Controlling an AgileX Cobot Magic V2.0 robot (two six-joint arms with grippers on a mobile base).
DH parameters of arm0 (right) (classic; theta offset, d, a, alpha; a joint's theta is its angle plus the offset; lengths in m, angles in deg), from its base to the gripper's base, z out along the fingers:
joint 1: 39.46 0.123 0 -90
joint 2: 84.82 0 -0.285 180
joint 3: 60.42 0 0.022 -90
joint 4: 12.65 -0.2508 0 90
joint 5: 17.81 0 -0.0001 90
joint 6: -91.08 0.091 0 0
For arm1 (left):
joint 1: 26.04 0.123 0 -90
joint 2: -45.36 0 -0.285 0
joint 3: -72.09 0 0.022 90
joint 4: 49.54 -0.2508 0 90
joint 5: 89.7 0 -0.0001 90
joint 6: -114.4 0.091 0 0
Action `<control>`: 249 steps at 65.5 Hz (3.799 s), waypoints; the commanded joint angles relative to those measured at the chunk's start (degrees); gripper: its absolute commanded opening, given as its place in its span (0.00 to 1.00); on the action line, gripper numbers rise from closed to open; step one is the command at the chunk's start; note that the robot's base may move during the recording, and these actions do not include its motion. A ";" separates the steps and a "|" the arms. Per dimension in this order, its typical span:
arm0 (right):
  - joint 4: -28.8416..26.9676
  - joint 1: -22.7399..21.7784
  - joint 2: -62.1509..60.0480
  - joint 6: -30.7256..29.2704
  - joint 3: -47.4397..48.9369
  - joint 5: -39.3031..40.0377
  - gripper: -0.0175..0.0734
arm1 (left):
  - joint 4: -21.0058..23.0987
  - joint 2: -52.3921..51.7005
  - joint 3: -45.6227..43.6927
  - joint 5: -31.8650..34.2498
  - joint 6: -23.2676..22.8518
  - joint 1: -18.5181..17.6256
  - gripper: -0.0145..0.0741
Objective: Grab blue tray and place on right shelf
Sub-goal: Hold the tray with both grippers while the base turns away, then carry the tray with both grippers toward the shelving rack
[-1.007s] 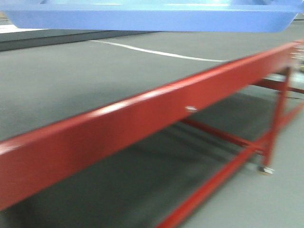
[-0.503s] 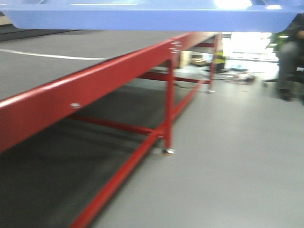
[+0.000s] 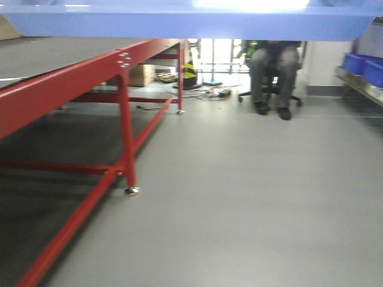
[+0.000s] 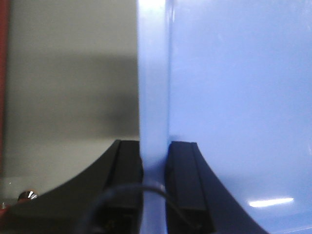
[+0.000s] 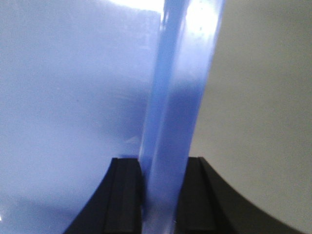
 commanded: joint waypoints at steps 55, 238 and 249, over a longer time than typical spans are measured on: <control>2.09 -0.02 -2.22 -1.42 1.54 2.11 0.26 | 0.23 -2.61 -1.53 -4.81 0.63 -0.45 0.11; 2.04 -0.02 -2.17 -1.42 1.54 2.16 0.26 | 1.75 -2.61 -1.53 -4.81 0.63 -0.45 0.11; 2.04 -0.02 -2.17 -1.42 1.54 2.16 0.26 | 1.75 -2.61 -1.53 -4.81 0.63 -0.45 0.11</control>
